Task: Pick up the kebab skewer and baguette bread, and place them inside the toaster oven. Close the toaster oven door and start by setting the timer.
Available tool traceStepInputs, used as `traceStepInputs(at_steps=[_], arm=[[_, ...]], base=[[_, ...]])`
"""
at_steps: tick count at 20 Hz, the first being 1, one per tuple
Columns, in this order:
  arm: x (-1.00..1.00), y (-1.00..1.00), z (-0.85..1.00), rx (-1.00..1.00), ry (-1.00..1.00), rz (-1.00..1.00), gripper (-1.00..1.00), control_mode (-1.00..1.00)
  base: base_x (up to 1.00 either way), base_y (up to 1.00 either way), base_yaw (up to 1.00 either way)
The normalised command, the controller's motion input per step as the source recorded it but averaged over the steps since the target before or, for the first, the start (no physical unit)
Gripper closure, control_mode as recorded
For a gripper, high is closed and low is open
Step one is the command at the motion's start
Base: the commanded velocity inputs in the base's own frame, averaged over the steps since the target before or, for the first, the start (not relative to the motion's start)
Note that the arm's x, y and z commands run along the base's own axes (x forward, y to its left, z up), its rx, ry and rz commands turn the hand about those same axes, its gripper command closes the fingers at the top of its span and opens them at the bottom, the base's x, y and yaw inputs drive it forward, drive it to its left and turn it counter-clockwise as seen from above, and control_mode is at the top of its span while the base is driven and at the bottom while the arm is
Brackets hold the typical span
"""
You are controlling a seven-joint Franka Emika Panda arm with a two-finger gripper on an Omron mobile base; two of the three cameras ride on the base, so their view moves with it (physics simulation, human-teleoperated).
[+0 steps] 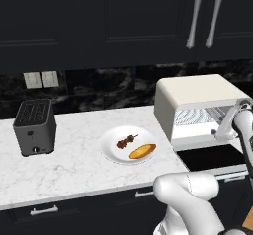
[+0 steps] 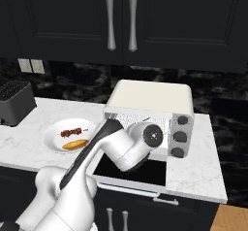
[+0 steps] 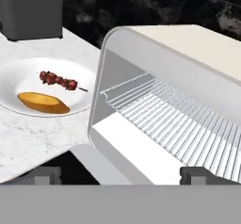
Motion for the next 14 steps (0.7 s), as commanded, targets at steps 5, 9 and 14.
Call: traceStepInputs(at_steps=[5, 9, 14], arm=[[0.2, -0.06, -0.15, -0.01, -0.19, 0.08, -1.0, -1.0], [0.61, -0.24, -0.09, 0.0, 0.0, 0.04, -1.0, -1.0], [0.62, -0.26, -0.08, 0.01, -0.01, 0.03, -1.0, -1.0]], base=[[0.0, 0.0, 0.0], [0.0, 0.0, 0.0], [0.0, 0.0, 0.0]])
